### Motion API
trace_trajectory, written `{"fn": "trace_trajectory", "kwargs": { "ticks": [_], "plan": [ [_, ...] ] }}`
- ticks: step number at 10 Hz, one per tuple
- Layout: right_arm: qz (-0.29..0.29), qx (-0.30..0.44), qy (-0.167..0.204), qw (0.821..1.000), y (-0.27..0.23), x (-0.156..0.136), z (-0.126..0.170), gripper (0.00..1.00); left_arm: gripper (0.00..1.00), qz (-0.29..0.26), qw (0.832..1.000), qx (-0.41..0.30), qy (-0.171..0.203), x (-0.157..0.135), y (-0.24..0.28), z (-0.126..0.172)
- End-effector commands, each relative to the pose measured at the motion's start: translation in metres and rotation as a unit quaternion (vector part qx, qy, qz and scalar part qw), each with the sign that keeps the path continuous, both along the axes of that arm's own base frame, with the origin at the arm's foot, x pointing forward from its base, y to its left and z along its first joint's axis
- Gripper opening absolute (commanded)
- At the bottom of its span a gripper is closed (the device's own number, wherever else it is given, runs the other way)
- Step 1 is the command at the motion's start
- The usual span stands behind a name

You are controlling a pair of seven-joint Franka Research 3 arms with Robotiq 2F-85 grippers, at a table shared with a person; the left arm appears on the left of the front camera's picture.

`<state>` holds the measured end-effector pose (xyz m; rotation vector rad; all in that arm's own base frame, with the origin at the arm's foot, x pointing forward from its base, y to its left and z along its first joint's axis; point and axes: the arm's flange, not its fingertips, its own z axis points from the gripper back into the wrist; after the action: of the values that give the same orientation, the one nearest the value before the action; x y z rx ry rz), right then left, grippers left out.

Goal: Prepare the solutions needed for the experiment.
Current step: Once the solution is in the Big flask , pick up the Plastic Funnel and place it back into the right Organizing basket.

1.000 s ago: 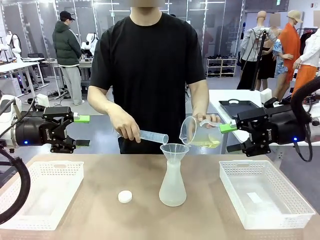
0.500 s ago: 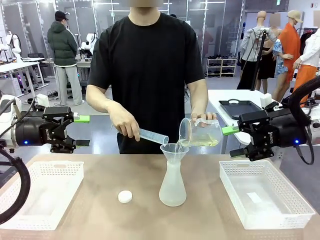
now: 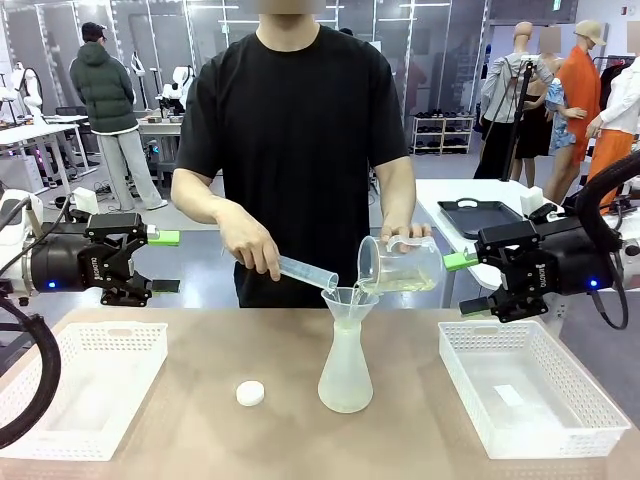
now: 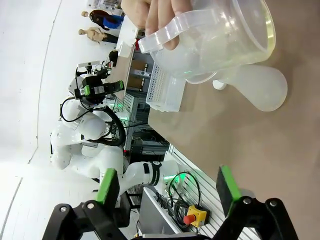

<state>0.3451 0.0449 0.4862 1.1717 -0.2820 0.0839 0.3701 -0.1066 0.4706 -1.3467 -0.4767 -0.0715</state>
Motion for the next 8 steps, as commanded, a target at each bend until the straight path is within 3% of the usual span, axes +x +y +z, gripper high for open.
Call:
{"fn": "trace_trajectory", "kwargs": {
  "ticks": [1, 8],
  "plan": [
    [0.000, 0.005, -0.007, 1.000, 0.0024, 0.0010, 0.0016, 0.98, 1.00, -0.005, 1.000, 0.001, 0.002, -0.0024, 0.0021, 0.0024],
    [0.000, 0.005, -0.007, 1.000, 0.0024, 0.0010, 0.0016, 0.98, 1.00, -0.005, 1.000, 0.001, 0.002, -0.0024, 0.0021, 0.0024]
  ]
}}
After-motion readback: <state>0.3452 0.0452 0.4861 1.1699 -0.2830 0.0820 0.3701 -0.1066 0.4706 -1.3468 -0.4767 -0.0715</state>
